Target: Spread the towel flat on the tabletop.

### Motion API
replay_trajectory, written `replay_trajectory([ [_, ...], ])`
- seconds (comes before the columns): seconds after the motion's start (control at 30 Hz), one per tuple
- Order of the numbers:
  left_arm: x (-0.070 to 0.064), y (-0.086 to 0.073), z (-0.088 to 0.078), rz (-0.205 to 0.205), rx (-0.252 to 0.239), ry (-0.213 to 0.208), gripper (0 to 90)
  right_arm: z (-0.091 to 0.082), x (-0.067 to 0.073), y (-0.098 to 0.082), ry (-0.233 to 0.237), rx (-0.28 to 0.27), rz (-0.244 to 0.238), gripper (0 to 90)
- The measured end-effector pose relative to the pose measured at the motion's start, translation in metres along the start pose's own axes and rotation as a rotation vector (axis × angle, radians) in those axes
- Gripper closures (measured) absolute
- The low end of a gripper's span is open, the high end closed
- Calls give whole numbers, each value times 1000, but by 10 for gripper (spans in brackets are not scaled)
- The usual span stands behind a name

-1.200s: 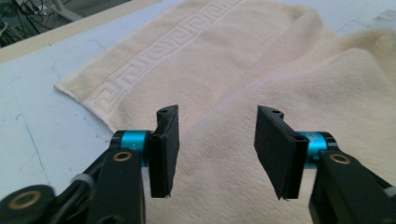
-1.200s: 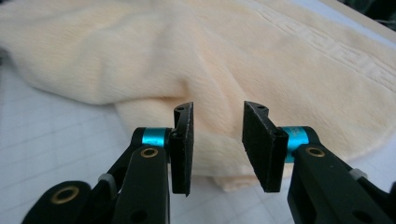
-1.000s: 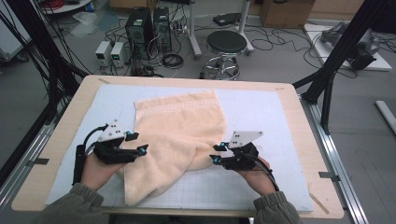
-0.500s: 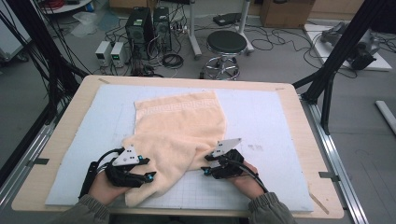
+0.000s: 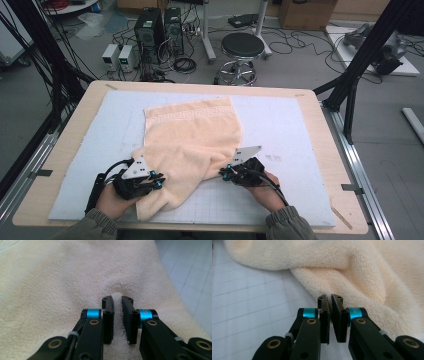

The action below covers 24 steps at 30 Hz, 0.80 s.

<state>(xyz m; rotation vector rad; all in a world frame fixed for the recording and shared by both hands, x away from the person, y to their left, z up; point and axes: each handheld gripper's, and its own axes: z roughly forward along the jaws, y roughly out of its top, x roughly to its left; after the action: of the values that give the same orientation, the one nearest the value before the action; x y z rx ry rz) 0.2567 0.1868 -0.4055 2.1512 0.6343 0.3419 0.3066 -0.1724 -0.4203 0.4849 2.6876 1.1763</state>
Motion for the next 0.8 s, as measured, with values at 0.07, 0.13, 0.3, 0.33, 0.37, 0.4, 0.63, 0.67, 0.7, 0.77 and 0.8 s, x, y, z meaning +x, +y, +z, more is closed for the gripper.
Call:
replay_trajectory([
  [0.07,1,6,-9,-16,-48,-14,811,-17,2,0,-10,-20,-2,854],
  [0.13,2,16,-19,-29,-83,-24,813,-35,6,1,-35,-21,-19,855],
  [0.3,8,37,-36,-30,-143,-29,818,-76,12,2,-77,-51,-33,856],
  [0.33,12,40,-37,-38,-150,-28,817,-83,12,3,-91,-59,-34,857],
  [0.37,16,42,-37,-49,-150,-31,817,-86,10,4,-95,-66,-30,857],
  [0.4,22,44,-34,-51,-148,-27,817,-87,8,5,-95,-69,-31,857],
  [0.63,77,38,15,-125,18,68,818,-48,-32,8,-99,-36,76,857],
  [0.67,84,36,23,-142,39,79,819,-38,-37,9,-100,-20,85,857],
  [0.7,91,33,29,-159,63,83,820,-30,-42,8,-105,-9,101,857],
  [0.77,101,29,39,-195,78,83,819,-17,-53,6,-111,1,127,856],
  [0.8,104,28,41,-213,70,82,813,-12,-58,4,-106,4,149,854],
])
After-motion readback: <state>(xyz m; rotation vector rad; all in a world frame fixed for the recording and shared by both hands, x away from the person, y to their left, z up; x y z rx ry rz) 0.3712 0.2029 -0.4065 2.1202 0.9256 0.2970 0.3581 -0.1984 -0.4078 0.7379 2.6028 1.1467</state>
